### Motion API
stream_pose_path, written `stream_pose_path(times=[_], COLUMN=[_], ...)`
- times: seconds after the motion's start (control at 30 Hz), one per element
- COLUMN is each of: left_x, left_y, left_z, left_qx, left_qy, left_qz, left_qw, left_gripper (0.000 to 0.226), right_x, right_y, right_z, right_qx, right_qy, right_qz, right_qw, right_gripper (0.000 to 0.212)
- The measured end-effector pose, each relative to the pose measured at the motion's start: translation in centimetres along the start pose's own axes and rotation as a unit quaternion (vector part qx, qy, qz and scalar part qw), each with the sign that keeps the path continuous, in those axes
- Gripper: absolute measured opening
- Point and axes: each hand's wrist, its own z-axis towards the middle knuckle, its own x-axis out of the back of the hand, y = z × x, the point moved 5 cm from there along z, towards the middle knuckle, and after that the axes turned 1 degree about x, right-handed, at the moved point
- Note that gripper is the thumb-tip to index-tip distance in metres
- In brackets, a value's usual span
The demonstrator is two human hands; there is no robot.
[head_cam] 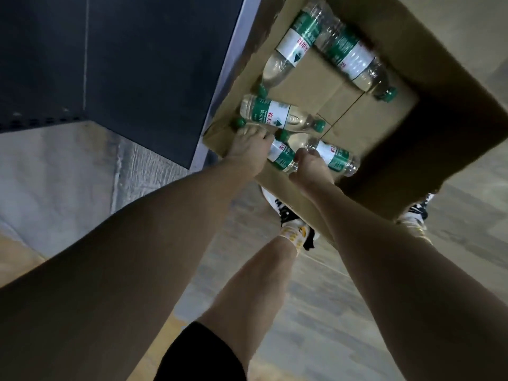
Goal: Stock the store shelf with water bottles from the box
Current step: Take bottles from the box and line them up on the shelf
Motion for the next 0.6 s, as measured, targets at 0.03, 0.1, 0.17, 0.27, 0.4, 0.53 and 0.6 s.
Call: stream_pose_path(times=[0.03,0.1,0.17,0.27,0.4,0.53,0.6], left_x=[-0.2,-1.7,-3.2,-4.5,-5.7,-3.9,-2.3], left_y=[-0.2,-0.3,0.0,0.1,1.0,2.2,2.6], left_z=[0.9,3.2,5.0,6.8,8.4,8.0,6.8], left_qx=[0.012,0.004,-0.021,-0.026,-0.036,-0.059,-0.052], left_qy=[0.01,0.004,-0.013,-0.01,-0.004,0.025,-0.002], left_qz=[-0.01,0.014,0.023,0.056,0.16,0.223,0.18], left_qw=[1.0,1.0,0.999,0.998,0.986,0.973,0.982], left_gripper=[0.053,0.052,0.051,0.049,0.037,0.041,0.05], right_x=[-0.7,-1.8,-2.7,-3.7,-4.1,-3.2,-2.4], right_y=[0.6,1.7,2.6,3.4,3.6,3.9,4.0], right_z=[1.1,3.0,4.4,5.4,5.9,4.9,3.5], right_qx=[-0.001,-0.008,-0.009,-0.001,0.012,0.007,0.0], right_qy=[0.005,0.016,0.02,0.022,0.022,0.022,0.018], right_qz=[0.001,0.009,0.007,-0.006,-0.014,-0.022,-0.032], right_qw=[1.0,1.0,1.0,1.0,1.0,1.0,0.999], right_gripper=[0.049,0.058,0.064,0.068,0.072,0.071,0.072])
